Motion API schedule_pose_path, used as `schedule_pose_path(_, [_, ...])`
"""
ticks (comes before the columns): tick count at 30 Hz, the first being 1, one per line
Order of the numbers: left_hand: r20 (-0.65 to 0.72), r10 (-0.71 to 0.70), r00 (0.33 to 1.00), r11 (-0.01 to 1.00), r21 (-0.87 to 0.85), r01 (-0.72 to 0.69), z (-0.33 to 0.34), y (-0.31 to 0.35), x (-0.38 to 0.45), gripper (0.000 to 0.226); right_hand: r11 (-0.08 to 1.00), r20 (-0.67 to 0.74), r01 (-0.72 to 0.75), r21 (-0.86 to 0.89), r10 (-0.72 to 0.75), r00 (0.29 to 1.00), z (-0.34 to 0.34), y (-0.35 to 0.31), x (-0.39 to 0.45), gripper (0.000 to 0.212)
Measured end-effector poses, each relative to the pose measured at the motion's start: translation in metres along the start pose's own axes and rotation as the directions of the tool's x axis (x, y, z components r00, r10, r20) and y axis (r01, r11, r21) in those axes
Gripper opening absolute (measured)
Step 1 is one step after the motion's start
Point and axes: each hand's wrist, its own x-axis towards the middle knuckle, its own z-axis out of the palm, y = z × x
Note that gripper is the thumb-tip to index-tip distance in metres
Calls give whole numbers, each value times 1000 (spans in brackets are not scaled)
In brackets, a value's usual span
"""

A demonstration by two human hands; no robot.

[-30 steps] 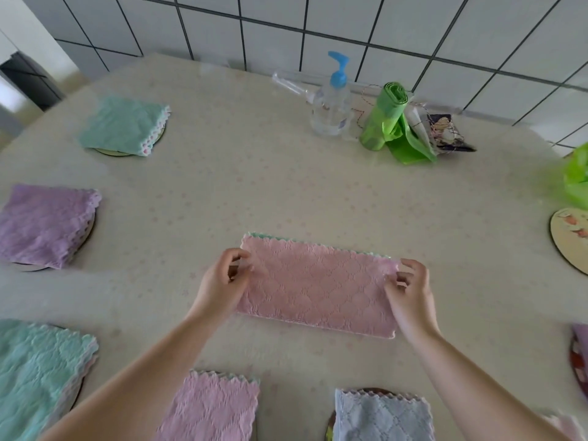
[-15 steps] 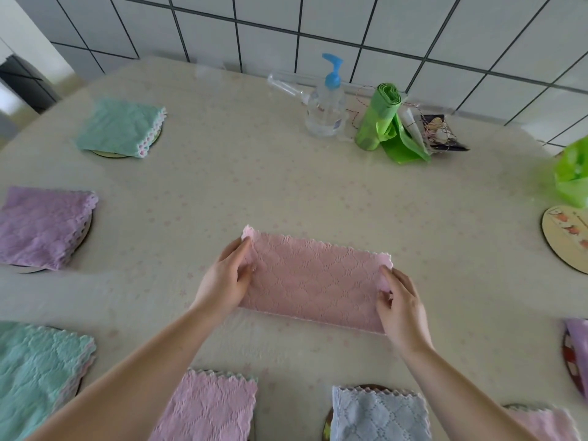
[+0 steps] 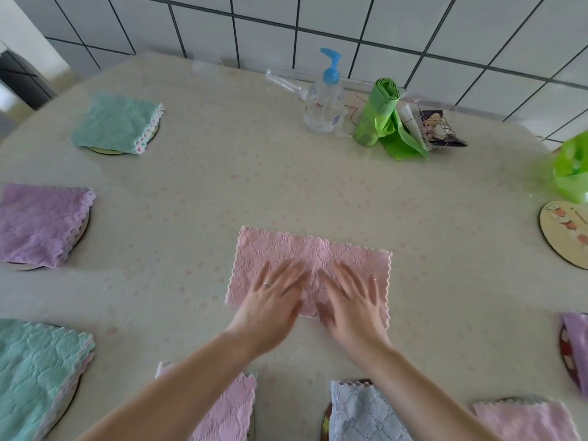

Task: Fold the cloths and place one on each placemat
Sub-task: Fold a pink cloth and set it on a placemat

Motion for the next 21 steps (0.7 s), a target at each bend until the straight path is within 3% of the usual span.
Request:
schedule_pose_path(8, [99,87,991,984,147,-101,17,-46,-18,47,994,90,-31,-102,40,995,5,36,-20,47])
schedule_pose_path(13, [77,-5,997,994,110,-3,0,-88,-38,54,992,78,-56,-113,65,995,-7,69,-39,44])
schedule_pose_path(16, [50,-26,998,994,105,21,-8,-95,-44,56,997,43,-71,-41,73,996,-11,71,-38,57])
schedule_pose_path(21, [-60,175,983,981,-68,-179,-13,-46,-30,30,999,-3,35,39,-35,999,-19,44,2,36])
